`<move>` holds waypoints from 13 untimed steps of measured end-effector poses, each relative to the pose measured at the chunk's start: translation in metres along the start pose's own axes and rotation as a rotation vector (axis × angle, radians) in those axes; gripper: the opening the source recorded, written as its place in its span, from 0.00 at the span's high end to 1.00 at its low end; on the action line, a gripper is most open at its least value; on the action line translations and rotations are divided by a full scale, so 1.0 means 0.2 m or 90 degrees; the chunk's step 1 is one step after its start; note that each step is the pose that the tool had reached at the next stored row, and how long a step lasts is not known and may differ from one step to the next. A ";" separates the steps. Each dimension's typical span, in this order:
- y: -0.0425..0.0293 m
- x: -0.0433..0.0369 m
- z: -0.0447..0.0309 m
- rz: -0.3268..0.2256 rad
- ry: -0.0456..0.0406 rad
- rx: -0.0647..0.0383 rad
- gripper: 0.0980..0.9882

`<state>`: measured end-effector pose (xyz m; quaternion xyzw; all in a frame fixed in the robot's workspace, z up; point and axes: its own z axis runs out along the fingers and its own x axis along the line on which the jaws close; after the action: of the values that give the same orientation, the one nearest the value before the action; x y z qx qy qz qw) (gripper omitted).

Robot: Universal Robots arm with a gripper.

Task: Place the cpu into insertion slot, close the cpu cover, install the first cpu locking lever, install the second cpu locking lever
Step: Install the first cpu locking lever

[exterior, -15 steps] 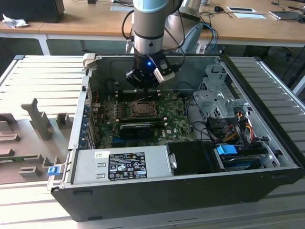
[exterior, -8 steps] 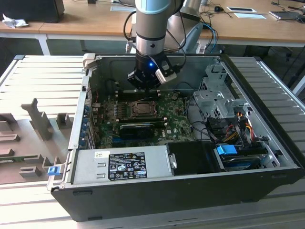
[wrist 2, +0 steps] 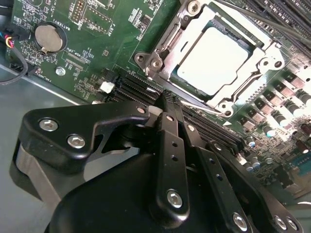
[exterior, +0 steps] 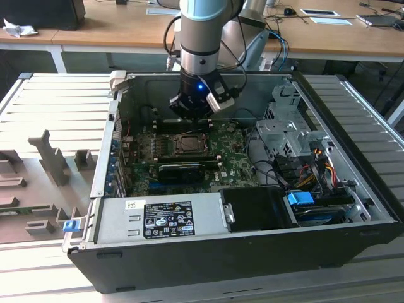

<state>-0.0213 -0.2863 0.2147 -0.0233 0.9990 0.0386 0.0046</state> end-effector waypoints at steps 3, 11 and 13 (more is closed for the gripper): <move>0.000 -0.002 0.006 -0.002 0.0002 0.000 0.99; -0.001 -0.008 0.035 -0.005 0.0004 0.000 0.99; -0.002 -0.009 0.043 -0.005 0.0004 0.000 0.99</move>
<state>-0.0194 -0.2859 0.2060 -0.0271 0.9989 0.0384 0.0045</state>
